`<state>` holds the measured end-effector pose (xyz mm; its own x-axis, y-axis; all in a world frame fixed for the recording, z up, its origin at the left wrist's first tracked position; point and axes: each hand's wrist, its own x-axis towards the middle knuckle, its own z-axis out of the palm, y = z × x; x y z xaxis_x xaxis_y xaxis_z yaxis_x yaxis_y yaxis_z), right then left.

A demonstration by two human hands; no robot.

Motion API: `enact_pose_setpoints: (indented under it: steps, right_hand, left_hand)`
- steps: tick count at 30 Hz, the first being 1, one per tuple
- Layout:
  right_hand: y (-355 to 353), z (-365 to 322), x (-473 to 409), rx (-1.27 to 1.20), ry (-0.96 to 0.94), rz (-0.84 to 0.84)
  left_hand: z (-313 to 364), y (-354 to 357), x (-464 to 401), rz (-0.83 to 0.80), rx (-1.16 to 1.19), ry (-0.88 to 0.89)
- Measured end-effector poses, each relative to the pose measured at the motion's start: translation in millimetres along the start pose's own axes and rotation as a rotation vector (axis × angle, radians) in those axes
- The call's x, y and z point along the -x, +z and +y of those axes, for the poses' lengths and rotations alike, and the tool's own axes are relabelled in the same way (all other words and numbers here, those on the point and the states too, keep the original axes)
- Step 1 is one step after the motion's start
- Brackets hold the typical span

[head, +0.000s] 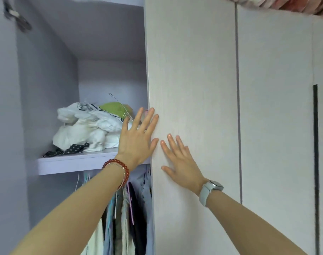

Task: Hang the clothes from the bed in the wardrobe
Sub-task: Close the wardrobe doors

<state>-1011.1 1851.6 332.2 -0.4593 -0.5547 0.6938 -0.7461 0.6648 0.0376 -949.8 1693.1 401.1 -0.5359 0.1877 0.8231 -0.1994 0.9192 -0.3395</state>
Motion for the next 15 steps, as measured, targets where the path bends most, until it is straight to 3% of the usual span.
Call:
enact_pose_setpoints:
  steps: [11, 15]
  right_hand:
    - [61, 21, -22, 0.184, 0.022, -0.245]
    - [64, 26, -24, 0.173, 0.016, -0.226]
  left_hand:
    - [1, 71, 4, -0.31, -0.062, -0.141]
    - [2, 72, 2, -0.329, -0.036, -0.145]
